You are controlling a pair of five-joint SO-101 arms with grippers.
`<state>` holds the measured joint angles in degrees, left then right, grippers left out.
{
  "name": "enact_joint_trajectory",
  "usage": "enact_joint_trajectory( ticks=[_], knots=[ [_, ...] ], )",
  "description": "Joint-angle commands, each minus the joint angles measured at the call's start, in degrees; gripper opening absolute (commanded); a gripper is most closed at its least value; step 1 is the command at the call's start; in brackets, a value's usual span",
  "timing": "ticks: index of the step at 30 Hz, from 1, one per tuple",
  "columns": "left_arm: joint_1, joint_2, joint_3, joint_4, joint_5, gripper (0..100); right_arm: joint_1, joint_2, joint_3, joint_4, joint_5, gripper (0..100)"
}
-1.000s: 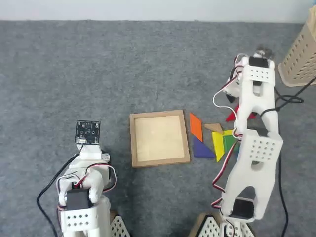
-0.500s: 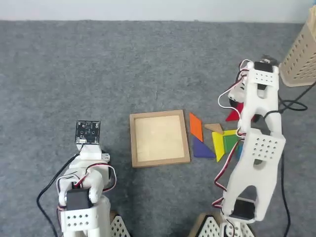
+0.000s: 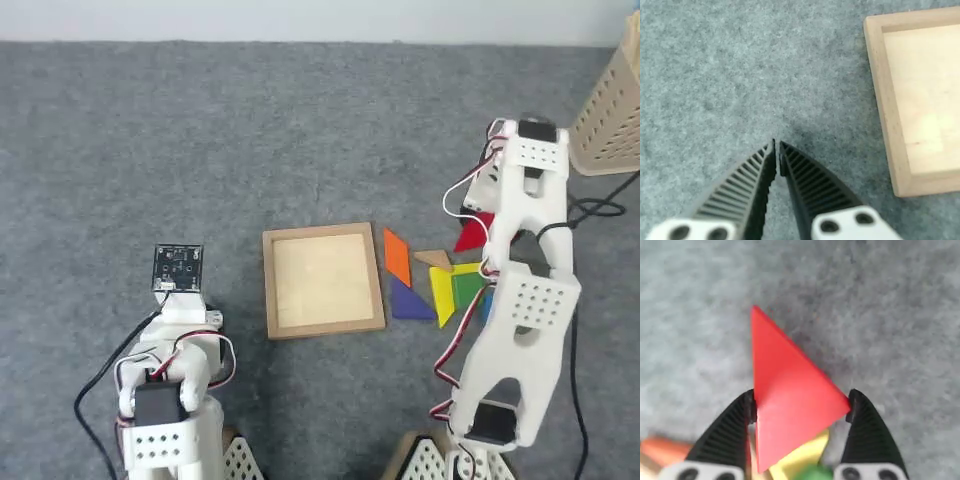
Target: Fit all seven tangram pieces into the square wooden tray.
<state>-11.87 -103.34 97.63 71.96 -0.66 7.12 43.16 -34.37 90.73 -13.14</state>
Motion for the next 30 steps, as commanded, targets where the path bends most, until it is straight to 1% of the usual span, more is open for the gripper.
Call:
enact_joint_trajectory(
  ticks=[1, 6, 9, 11, 13, 17, 20, 24, 27, 30],
  knots=[
    [-0.3, -1.3, -1.1, 0.4, 0.4, 1, -0.8, -9.8, -1.1, 3.5, 3.1, 2.8],
    [-0.3, -1.3, -1.1, 0.4, 0.4, 1, -5.4, -14.5, -1.1, 7.5, 4.4, 2.7],
    [-0.3, -1.3, -1.1, 0.4, 0.4, 1, -10.5, -17.2, 0.4, 9.3, 5.5, 2.6],
    [-0.3, -1.3, -1.1, 0.4, 0.4, 1, -14.5, -20.4, 4.4, 8.4, 6.5, 1.3],
    [-0.3, -1.3, -1.1, 0.4, 0.4, 1, -18.3, -24.8, 11.1, 5.1, 6.5, 0.7],
    [-0.3, -1.3, -1.1, 0.4, 0.4, 1, -24.7, -34.9, 27.9, -7.6, 6.5, 2.6],
    [-0.3, -1.3, -1.1, 0.4, 0.4, 1, -29.1, -39.2, 36.0, -15.4, 6.5, 4.0],
    [-0.3, -1.3, -1.1, 0.4, 0.4, 1, -36.8, -37.0, 36.9, -16.7, 3.5, 4.0],
    [-0.3, -1.3, -1.1, 0.4, 0.4, 1, -43.0, -32.4, 34.5, -16.9, 0.6, 4.0],
    [-0.3, -1.3, -1.1, 0.4, 0.4, 1, -45.8, -26.7, 30.2, -16.6, -4.3, 4.3]
  ],
)
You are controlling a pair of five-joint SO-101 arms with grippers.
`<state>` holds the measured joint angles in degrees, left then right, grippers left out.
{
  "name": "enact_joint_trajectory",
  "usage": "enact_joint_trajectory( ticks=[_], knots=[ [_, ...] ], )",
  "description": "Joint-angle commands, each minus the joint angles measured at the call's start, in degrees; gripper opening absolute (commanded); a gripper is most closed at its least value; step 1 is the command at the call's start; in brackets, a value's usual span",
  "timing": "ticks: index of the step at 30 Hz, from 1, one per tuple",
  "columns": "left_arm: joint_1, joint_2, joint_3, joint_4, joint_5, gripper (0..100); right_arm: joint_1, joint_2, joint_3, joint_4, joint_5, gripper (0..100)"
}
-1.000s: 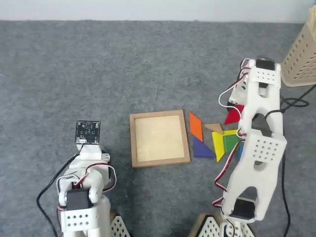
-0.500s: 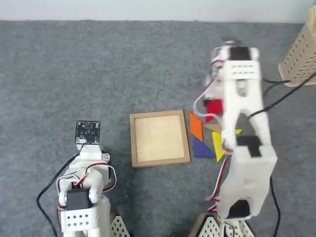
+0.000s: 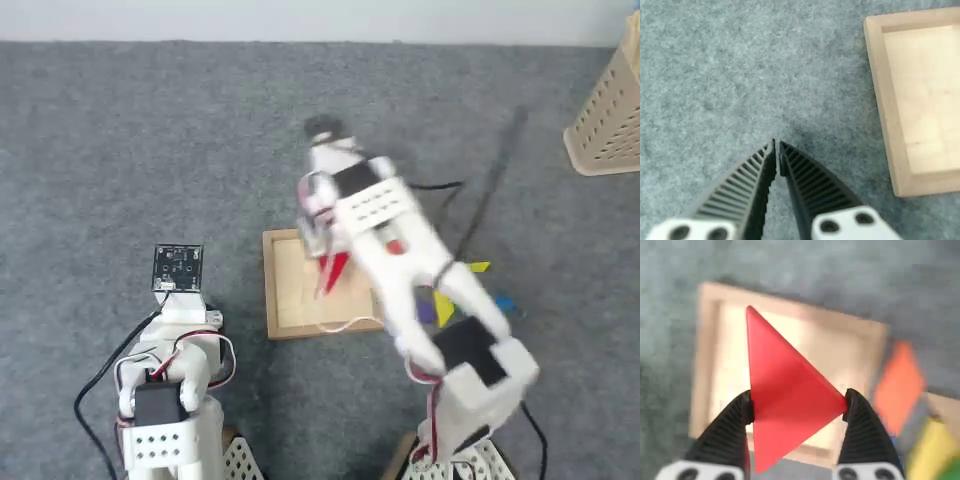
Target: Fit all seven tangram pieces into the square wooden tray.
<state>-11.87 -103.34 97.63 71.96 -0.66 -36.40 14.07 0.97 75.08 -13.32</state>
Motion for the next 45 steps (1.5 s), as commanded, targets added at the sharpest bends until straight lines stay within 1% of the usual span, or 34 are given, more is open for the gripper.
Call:
enact_joint_trajectory(
  ticks=[1, 6, 12, 17, 19, 22, 26, 34, 37, 40, 43, 45],
  knots=[
    [-0.3, -1.3, -1.1, 0.4, 0.4, 1, -2.2, 4.3, -6.4, -1.0, -5.6, 4.5],
    [-0.3, -1.3, -1.1, 0.4, 0.4, 1, -2.4, 11.6, -9.9, -0.8, -9.8, 4.6],
    [-0.3, -1.3, -1.1, 0.4, 0.4, 1, -5.0, 12.4, -10.0, 0.3, -12.1, 9.5],
    [-0.3, -1.3, -1.1, 0.4, 0.4, 1, -8.7, 12.3, -10.0, 0.8, -11.8, 19.0],
    [-0.3, -1.3, -1.1, 0.4, 0.4, 1, -9.1, 12.3, -10.0, 1.4, -11.8, 22.4],
    [-0.3, -1.3, -1.1, 0.4, 0.4, 1, -8.9, 12.3, -10.0, 2.0, -11.8, 24.6],
    [-0.3, -1.3, -1.1, 0.4, 0.4, 1, -9.0, 11.8, -10.2, 1.6, -11.8, 24.8],
    [-0.3, -1.3, -1.1, 0.4, 0.4, 1, -8.9, 5.1, -10.3, 2.0, -11.6, 24.8],
    [-0.3, -1.3, -1.1, 0.4, 0.4, 1, -8.9, 2.6, -8.9, 1.6, -9.4, 24.8],
    [-0.3, -1.3, -1.1, 0.4, 0.4, 1, -8.7, -0.2, -6.5, 1.0, -8.9, 24.7],
    [-0.3, -1.3, -1.1, 0.4, 0.4, 1, -5.7, -4.8, -4.3, 0.2, -8.8, 24.0],
    [-0.3, -1.3, -1.1, 0.4, 0.4, 1, -2.2, -8.9, -2.1, -1.2, -6.6, 18.7]
  ],
)
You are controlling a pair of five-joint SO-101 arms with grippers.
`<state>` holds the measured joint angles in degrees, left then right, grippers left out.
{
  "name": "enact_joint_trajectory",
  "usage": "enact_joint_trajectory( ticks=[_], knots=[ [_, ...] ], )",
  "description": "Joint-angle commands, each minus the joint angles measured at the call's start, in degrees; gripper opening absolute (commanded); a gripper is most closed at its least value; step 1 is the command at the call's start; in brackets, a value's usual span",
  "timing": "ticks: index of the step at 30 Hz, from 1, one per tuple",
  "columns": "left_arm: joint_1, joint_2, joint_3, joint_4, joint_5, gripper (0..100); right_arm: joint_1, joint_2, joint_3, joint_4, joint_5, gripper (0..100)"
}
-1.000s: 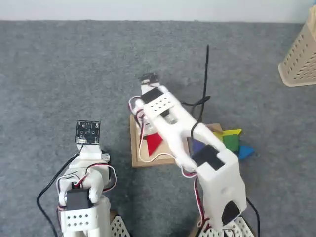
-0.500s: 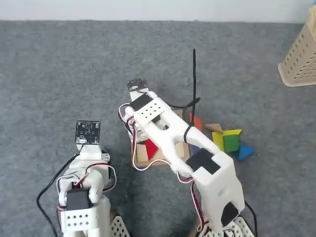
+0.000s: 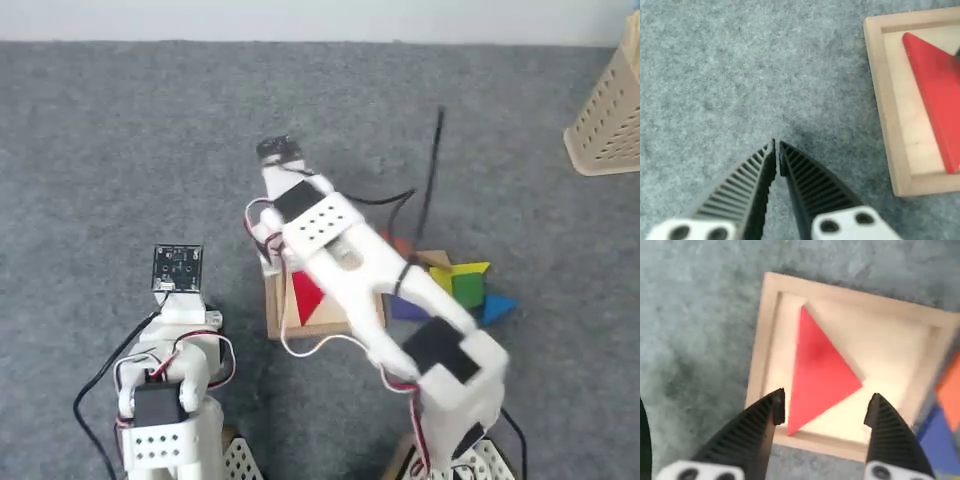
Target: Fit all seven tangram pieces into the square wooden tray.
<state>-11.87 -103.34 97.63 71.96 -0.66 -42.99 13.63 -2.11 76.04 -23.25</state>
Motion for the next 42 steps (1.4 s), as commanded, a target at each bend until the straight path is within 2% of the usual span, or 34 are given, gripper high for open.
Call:
enact_joint_trajectory(
  ticks=[1, 4, 7, 11, 14, 20, 28, 32, 37, 42],
  knots=[
    [-0.3, -1.3, -1.1, 0.4, 0.4, 1, 6.1, -10.9, 2.6, -3.5, 5.5, 14.2],
    [-0.3, -1.3, -1.1, 0.4, 0.4, 1, 10.5, -20.1, 11.5, -8.8, 12.9, 0.0],
    [-0.3, -1.3, -1.1, 0.4, 0.4, 1, 12.7, -30.9, 25.8, -16.5, 18.1, 0.2],
    [-0.3, -1.3, -1.1, 0.4, 0.4, 1, 10.4, -43.2, 47.5, -31.1, 25.8, 0.6],
    [-0.3, -1.3, -1.1, 0.4, 0.4, 1, 9.5, -45.8, 54.3, -34.9, 27.9, 0.6],
    [-0.3, -1.3, -1.1, 0.4, 0.4, 1, 9.3, -38.1, 53.4, -35.1, 30.2, 0.6],
    [-0.3, -1.3, -1.1, 0.4, 0.4, 1, 8.9, -19.6, 42.4, -34.9, 30.2, 0.6],
    [-0.3, -1.3, -1.1, 0.4, 0.4, 1, 5.7, -13.3, 36.5, -34.7, 30.1, 0.6],
    [-0.3, -1.3, -1.1, 0.4, 0.4, 1, 0.0, -9.0, 33.8, -34.7, 30.2, 0.6],
    [-0.3, -1.3, -1.1, 0.4, 0.4, 1, -0.3, -9.8, 33.8, -34.2, 30.2, 0.6]
  ],
)
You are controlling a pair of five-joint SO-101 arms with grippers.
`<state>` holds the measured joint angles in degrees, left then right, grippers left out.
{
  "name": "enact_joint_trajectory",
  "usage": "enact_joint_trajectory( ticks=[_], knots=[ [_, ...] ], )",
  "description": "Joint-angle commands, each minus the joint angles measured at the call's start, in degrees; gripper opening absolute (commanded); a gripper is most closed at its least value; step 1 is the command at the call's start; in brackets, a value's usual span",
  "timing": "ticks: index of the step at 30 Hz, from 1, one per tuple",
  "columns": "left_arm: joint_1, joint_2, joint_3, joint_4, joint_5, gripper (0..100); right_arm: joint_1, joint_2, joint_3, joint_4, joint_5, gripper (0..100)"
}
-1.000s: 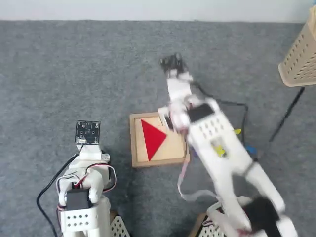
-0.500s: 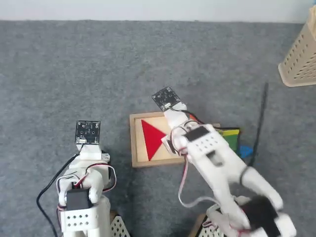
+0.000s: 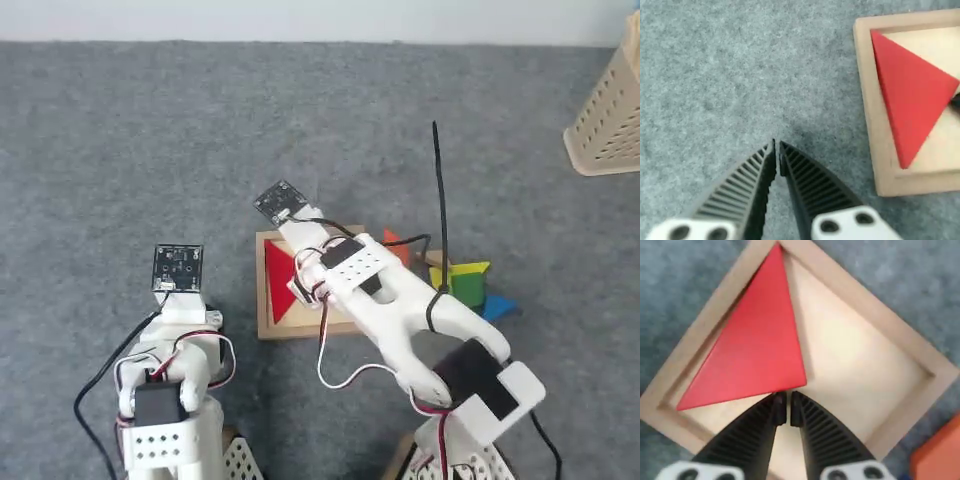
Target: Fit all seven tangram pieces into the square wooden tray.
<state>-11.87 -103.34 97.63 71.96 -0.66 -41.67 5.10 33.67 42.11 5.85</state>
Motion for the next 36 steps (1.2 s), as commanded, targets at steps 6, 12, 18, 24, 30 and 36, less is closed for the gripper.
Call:
enact_joint_trajectory(
  ticks=[6, 12, 18, 24, 30, 36],
  knots=[
    [-0.3, -1.3, -1.1, 0.4, 0.4, 1, 5.0, -9.9, -1.7, 5.1, 0.7, 0.6],
    [-0.3, -1.3, -1.1, 0.4, 0.4, 1, 4.7, -8.0, -1.1, 4.3, 1.0, 0.6],
    [-0.3, -1.3, -1.1, 0.4, 0.4, 1, 1.4, -2.9, -1.1, -0.4, 1.0, 0.6],
    [-0.3, -1.3, -1.1, 0.4, 0.4, 1, 4.9, -5.1, -1.4, -0.7, 0.8, 0.6],
    [-0.3, -1.3, -1.1, 0.4, 0.4, 1, 7.3, -6.0, -1.5, -2.8, -3.7, 0.6],
    [-0.3, -1.3, -1.1, 0.4, 0.4, 1, 5.7, -1.8, -1.4, -6.5, -3.8, 0.6]
  ],
)
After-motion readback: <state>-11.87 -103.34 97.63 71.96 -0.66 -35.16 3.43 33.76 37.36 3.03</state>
